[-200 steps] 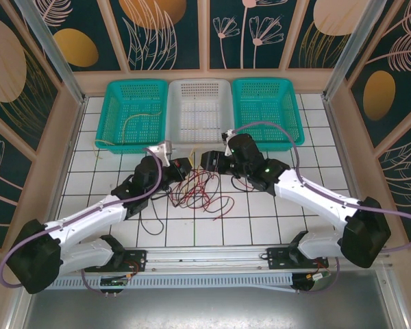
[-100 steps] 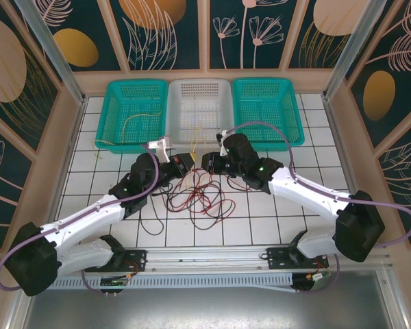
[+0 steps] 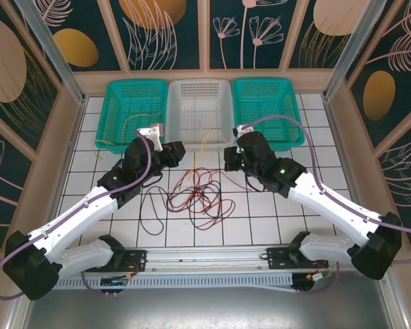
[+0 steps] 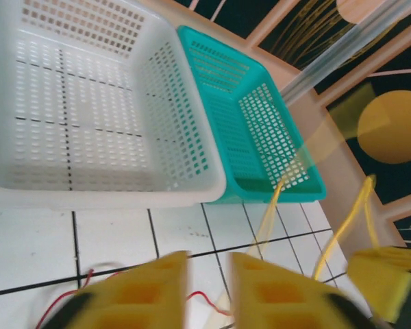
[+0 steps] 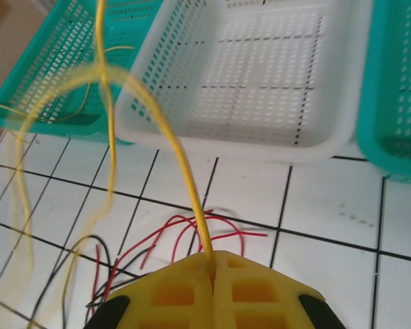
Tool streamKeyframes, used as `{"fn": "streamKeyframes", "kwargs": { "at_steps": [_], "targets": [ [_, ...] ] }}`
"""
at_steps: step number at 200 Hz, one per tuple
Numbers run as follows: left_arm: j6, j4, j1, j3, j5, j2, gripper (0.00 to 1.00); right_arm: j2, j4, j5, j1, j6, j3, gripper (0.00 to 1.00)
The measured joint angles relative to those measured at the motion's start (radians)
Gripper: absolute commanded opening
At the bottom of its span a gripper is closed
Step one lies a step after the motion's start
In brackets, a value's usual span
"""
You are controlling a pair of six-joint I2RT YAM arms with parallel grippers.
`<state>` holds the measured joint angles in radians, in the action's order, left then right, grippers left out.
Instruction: Untangle the cables
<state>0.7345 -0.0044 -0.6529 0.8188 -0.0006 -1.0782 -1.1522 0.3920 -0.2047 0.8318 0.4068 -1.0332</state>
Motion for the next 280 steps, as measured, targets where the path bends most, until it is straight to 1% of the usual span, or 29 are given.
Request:
{"fn": "streamKeyframes", "kwargs": {
  "at_steps": [10,20,36,47,56,66,78,96,114,131,142,156,162,174,181,196,203,212,226,239,249,257,260,267,280],
  "targets": [
    [0.007,-0.008,0.009,0.0,0.01,0.0,0.71,0.013,0.013,-0.029,0.019,-0.016,-0.003,0.0],
    [0.026,-0.014,0.025,0.0,0.027,0.001,0.74,0.023,0.024,-0.055,0.034,-0.035,-0.008,0.0],
    [0.064,-0.019,0.071,0.0,0.065,0.004,0.75,0.038,0.03,-0.083,0.055,-0.065,-0.013,0.0],
    [0.086,-0.013,0.097,0.0,0.105,0.006,0.72,0.051,0.031,-0.091,0.065,-0.089,-0.015,0.0],
    [0.105,0.003,0.108,0.0,0.157,0.004,0.69,0.061,0.031,-0.094,0.075,-0.111,-0.017,0.0],
    [0.128,0.04,0.109,0.0,0.235,-0.003,0.7,0.073,0.031,-0.092,0.086,-0.132,-0.022,0.0],
    [0.151,0.104,0.109,-0.01,0.329,-0.007,0.73,0.086,0.028,-0.077,0.093,-0.159,-0.03,0.0],
    [0.17,0.193,0.107,-0.033,0.433,0.003,0.78,0.099,0.019,-0.019,0.096,-0.192,-0.044,0.0],
    [0.172,0.257,0.107,-0.038,0.508,0.015,0.81,0.101,0.013,0.055,0.095,-0.214,-0.063,0.0],
    [0.174,0.318,0.111,-0.037,0.561,0.016,0.81,0.1,0.013,0.12,0.09,-0.226,-0.078,0.0],
    [0.178,0.359,0.114,-0.036,0.591,0.008,0.77,0.099,0.013,0.154,0.088,-0.227,-0.086,0.0],
    [0.183,0.395,0.117,-0.017,0.624,-0.02,0.67,0.093,0.016,0.19,0.085,-0.231,-0.101,0.0],
    [0.187,0.408,0.117,-0.005,0.634,-0.037,0.59,0.089,0.016,0.205,0.085,-0.233,-0.108,0.0],
    [0.193,0.428,0.117,0.014,0.652,-0.064,0.39,0.082,0.016,0.226,0.085,-0.238,-0.121,0.0],
    [0.192,0.431,0.118,0.022,0.658,-0.076,0.29,0.081,0.016,0.233,0.085,-0.238,-0.126,0.0],
    [0.184,0.424,0.123,0.036,0.655,-0.087,0.14,0.083,0.016,0.232,0.085,-0.243,-0.129,0.0],
    [0.179,0.408,0.129,0.045,0.645,-0.088,0.0,0.084,0.016,0.229,0.085,-0.245,-0.129,0.0],
    [0.175,0.379,0.145,0.061,0.623,-0.087,0.0,0.086,0.017,0.213,0.085,-0.245,-0.129,0.0],
    [0.178,0.307,0.191,0.097,0.554,-0.087,0.0,0.097,0.02,0.175,0.083,-0.246,-0.129,0.0],
    [0.18,0.171,0.27,0.16,0.454,-0.085,0.0,0.115,0.029,0.122,0.08,-0.252,-0.127,0.0],
    [0.18,0.04,0.356,0.234,0.357,-0.089,0.0,0.129,0.032,0.08,0.079,-0.254,-0.119,0.0],
    [0.177,-0.07,0.445,0.316,0.275,-0.098,0.0,0.135,0.035,0.05,0.079,-0.256,-0.109,0.0],
    [0.177,-0.09,0.469,0.337,0.25,-0.101,0.0,0.136,0.039,0.038,0.079,-0.257,-0.105,0.0],
    [0.179,-0.143,0.555,0.4,0.198,-0.109,0.0,0.136,0.04,0.018,0.079,-0.257,-0.095,0.0],
    [0.188,-0.201,0.678,0.484,0.131,-0.116,0.0,0.132,0.046,-0.003,0.079,-0.257,-0.069,0.0]
  ]
}}
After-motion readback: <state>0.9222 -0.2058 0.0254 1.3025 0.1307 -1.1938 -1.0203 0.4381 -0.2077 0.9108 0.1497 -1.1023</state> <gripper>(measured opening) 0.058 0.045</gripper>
